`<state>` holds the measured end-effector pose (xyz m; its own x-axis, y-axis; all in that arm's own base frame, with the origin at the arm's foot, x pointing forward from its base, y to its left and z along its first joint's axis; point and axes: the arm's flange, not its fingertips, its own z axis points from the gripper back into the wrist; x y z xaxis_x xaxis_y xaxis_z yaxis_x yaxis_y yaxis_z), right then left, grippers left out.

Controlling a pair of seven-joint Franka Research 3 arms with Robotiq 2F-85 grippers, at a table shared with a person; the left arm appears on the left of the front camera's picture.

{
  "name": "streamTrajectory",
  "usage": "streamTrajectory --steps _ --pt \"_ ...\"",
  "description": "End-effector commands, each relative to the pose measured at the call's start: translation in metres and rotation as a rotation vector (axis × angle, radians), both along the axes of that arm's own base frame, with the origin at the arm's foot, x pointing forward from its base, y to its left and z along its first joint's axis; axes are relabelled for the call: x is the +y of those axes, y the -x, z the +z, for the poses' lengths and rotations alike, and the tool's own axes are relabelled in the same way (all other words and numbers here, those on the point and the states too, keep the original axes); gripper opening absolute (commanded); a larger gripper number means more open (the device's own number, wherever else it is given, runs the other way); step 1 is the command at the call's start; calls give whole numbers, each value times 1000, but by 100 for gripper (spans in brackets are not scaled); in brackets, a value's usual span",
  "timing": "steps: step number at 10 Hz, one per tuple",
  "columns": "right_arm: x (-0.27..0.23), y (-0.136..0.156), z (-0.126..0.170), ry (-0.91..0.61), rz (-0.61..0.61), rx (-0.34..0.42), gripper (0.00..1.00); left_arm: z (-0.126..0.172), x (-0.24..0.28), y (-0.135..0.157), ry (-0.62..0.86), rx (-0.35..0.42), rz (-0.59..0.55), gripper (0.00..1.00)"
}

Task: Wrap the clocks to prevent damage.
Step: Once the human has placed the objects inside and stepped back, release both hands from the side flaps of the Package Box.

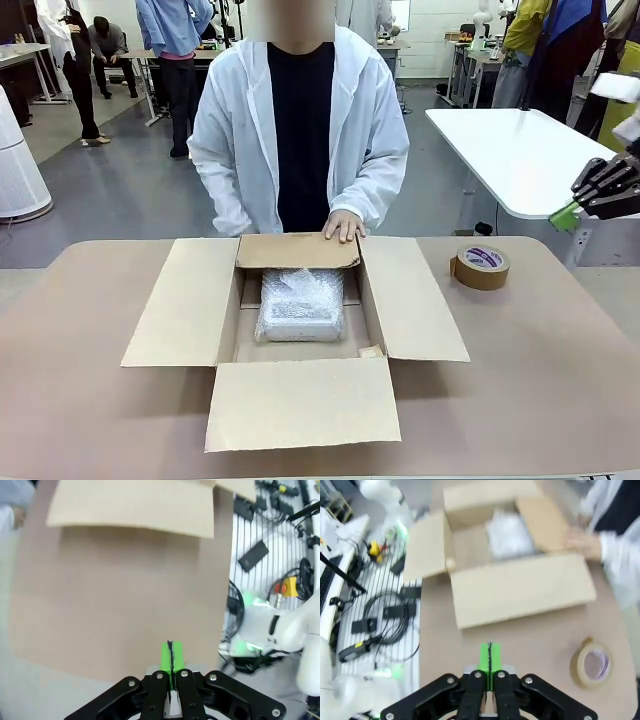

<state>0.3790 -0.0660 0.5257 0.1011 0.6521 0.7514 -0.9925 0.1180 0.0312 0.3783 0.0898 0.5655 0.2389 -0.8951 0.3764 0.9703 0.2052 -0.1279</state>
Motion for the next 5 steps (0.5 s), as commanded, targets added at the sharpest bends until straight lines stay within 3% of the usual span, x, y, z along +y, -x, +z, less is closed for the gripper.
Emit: streamTrajectory --steps 1,4,5 --pt "-32 -12 -31 -233 46 -44 1 -9 27 -11 267 -70 -96 0" --pt "-53 -10 -68 -298 -41 -79 1 -52 46 -21 470 -74 6 0" --pt "-53 -10 -78 -297 -56 -70 1 -67 45 -25 475 -68 54 0"
